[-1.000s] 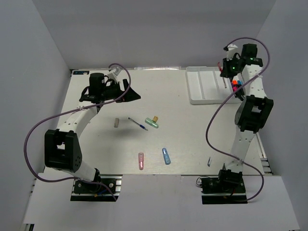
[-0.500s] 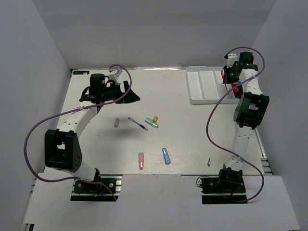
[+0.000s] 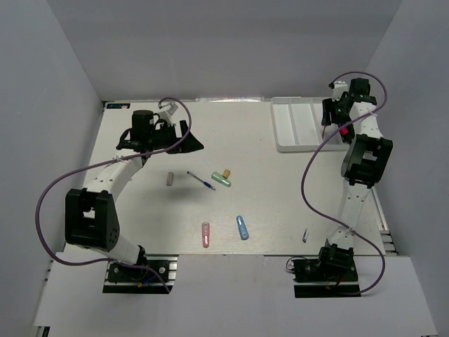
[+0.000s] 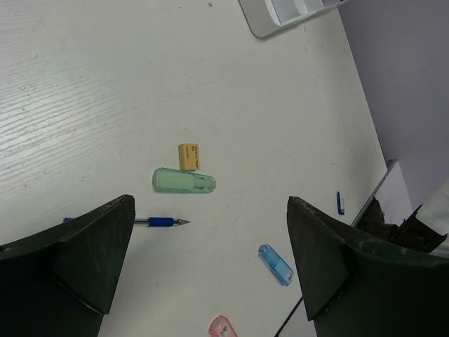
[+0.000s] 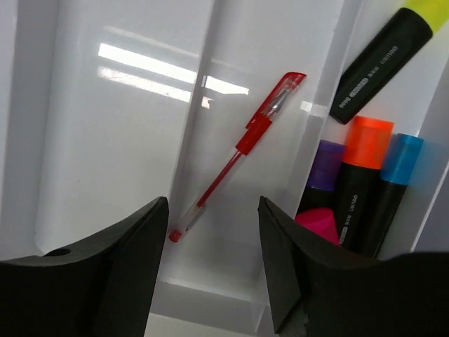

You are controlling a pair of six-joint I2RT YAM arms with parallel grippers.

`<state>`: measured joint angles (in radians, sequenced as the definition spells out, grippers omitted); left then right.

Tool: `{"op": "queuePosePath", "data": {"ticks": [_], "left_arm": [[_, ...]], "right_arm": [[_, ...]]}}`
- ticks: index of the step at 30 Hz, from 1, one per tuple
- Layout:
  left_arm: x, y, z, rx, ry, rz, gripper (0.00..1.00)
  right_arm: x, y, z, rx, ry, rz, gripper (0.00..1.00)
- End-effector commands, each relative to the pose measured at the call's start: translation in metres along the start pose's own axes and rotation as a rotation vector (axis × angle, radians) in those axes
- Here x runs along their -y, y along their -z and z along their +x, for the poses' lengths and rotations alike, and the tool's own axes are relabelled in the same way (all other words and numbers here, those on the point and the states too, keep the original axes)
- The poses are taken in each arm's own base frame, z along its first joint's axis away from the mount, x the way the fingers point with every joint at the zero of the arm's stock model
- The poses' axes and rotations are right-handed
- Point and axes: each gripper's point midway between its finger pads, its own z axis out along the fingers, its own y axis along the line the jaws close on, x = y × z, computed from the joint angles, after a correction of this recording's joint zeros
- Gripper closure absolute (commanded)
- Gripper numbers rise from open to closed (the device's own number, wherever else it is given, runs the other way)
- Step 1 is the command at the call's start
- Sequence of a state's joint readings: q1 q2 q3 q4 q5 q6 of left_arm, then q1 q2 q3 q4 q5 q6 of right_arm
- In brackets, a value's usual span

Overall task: Sort the stationery into containers
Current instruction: Place the stationery into the container, then grab a piece of stationery with the right arm

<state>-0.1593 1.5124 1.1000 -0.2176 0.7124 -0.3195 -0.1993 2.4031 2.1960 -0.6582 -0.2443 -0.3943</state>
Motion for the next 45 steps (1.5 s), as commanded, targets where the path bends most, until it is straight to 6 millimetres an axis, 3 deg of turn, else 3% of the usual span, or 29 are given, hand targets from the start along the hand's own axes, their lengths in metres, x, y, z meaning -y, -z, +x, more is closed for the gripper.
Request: {"op": "queuePosePath", "data": {"ticks": [1, 2, 3, 4, 5, 6, 8, 9, 11, 12, 14, 15, 17, 18, 21, 22, 25, 32, 35, 38, 45], "left_arm": [[0.013, 0.014, -0.008, 0.037, -0.053, -0.002, 0.02], [0.014, 0.016, -0.009, 0.040, -0.074, -0.001, 0.02], [0.017, 0.020, -0.007, 0.041, -0.089, 0.002, 0.02], [0.018, 0.022, -0.006, 0.039, -0.099, 0.006, 0.02], [0.019, 0.023, -0.004, 0.036, -0.127, 0.013, 0.02], [0.027, 0.026, -0.001, 0.029, -0.150, 0.052, 0.02], [0.032, 0.028, 0.007, 0.011, -0.196, 0.097, 0.03], [0.035, 0.029, 0.009, 0.003, -0.205, 0.117, 0.04], [0.042, 0.030, 0.016, -0.017, -0.207, 0.167, 0.05], [0.044, 0.030, 0.015, -0.015, -0.210, 0.179, 0.06], [0.046, 0.030, 0.018, -0.020, -0.203, 0.195, 0.06], [0.047, 0.030, 0.016, -0.014, -0.209, 0.198, 0.06], [0.046, 0.029, 0.016, -0.020, -0.194, 0.202, 0.06], [0.045, 0.028, 0.016, -0.023, -0.191, 0.200, 0.06], [0.045, 0.027, 0.015, -0.023, -0.184, 0.198, 0.06], [0.045, 0.027, 0.014, -0.022, -0.186, 0.200, 0.06], [0.043, 0.026, 0.017, -0.027, -0.179, 0.195, 0.06], [0.041, 0.023, 0.020, -0.035, -0.174, 0.201, 0.07], [0.039, 0.021, 0.019, -0.037, -0.166, 0.205, 0.07], [0.040, 0.019, 0.017, -0.040, -0.161, 0.216, 0.07], [0.038, 0.017, 0.019, -0.043, -0.158, 0.217, 0.07]], "right_arm": [[-0.016, 0.054, -0.034, 0.088, 0.079, -0.059, 0.40], [-0.033, 0.056, -0.012, 0.034, 0.089, -0.125, 0.43], [-0.047, 0.085, -0.020, 0.075, 0.175, -0.169, 0.48], [-0.059, 0.098, -0.013, 0.073, 0.223, -0.206, 0.59], [-0.082, 0.121, 0.014, 0.022, 0.263, -0.266, 0.62], [-0.093, 0.114, 0.041, -0.031, 0.294, -0.328, 0.64], [-0.116, 0.168, 0.045, 0.034, 0.536, -0.364, 0.64], [-0.137, 0.174, 0.090, -0.049, 0.558, -0.466, 0.64], [-0.151, 0.199, 0.111, -0.032, 0.791, -0.480, 0.65], [-0.164, 0.198, 0.149, -0.080, 0.827, -0.540, 0.66], [-0.173, 0.216, 0.166, -0.047, 1.069, -0.521, 0.67], [-0.183, 0.213, 0.202, -0.106, 1.125, -0.575, 0.67], [-0.193, 0.222, 0.216, -0.074, 1.353, -0.558, 0.67], [-0.203, 0.218, 0.245, -0.107, 1.422, -0.611, 0.67], [-0.212, 0.223, 0.263, -0.067, 1.644, -0.612, 0.67], [-0.221, 0.224, 0.281, -0.068, 1.680, -0.670, 0.67], [-0.233, 0.225, 0.298, -0.050, 1.809, -0.730, 0.67], [-0.247, 0.225, 0.312, -0.003, 1.921, -0.792, 0.65], [-0.254, 0.225, 0.315, 0.045, 1.993, -0.807, 0.61], [-0.258, 0.221, 0.313, 0.074, 2.043, -0.799, 0.51], [-0.263, 0.222, 0.321, 0.073, 2.100, -0.857, 0.46]]}}
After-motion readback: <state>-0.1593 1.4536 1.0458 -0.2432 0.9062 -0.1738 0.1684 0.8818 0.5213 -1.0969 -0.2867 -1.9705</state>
